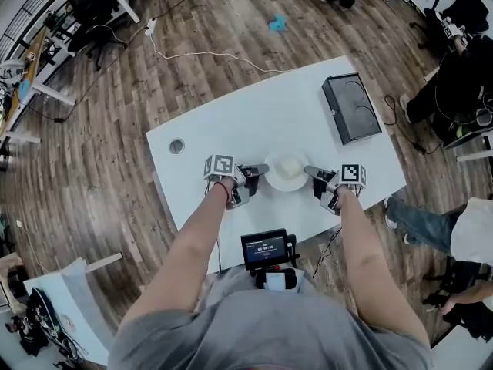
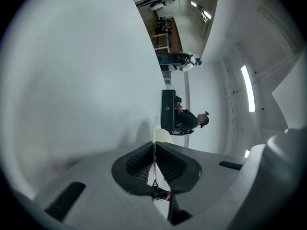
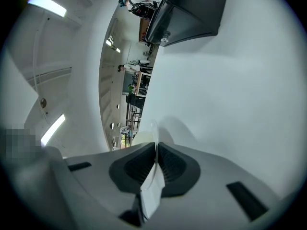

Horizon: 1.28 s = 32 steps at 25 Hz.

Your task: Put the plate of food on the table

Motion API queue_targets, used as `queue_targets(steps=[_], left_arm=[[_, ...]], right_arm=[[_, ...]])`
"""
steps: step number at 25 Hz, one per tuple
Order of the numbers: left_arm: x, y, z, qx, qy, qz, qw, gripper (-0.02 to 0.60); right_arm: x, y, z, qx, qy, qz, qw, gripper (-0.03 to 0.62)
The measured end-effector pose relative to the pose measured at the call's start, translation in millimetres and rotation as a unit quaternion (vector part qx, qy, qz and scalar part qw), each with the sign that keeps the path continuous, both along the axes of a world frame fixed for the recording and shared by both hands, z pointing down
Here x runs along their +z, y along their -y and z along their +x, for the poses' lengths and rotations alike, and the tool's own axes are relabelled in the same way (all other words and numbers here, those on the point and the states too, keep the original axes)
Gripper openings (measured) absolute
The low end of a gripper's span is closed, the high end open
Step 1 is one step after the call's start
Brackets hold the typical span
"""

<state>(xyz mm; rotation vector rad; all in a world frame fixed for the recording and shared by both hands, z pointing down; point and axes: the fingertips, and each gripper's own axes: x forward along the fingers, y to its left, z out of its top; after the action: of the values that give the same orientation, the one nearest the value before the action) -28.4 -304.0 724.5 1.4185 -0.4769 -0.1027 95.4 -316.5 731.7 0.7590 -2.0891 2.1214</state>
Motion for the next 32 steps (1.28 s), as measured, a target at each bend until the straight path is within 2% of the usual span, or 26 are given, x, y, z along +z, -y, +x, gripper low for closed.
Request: queue_targets(steps=[9,15,19,26,32], left_arm=[[22.3,1.2,-3.4,0.005,0.038,-0.005,0.9992,0.031],[23.7,4.6,-0.7,0.006,0.041,-0.009,0.9991,0.031],[25.4,1.6,-0.1,0.007,0.036,-0.013,0.9992,0.031],[26.2,1.2,-5.1,0.011,0.055,-0.021,0.9982,0.031],[29.7,-8.0,-10.5,0.030,0.085,-0.012,0.9959,0.031]], right_arm=[[12.1,1.0,-4.0,-0.006,-0.028,0.007,1.000,0.038],[17.7,0.8,-0.8,-0.010,-0.042,0.004,0.999,0.040],[18.3,2.0,1.9,0.006,-0.040,0.007,0.999,0.040],[19.6,-2.7,5.4,-0.026,-0.092,0.012,0.995,0.041],[15.5,-3.6,12.7,-0.016,-0.112,0.031,0.993,0.043]])
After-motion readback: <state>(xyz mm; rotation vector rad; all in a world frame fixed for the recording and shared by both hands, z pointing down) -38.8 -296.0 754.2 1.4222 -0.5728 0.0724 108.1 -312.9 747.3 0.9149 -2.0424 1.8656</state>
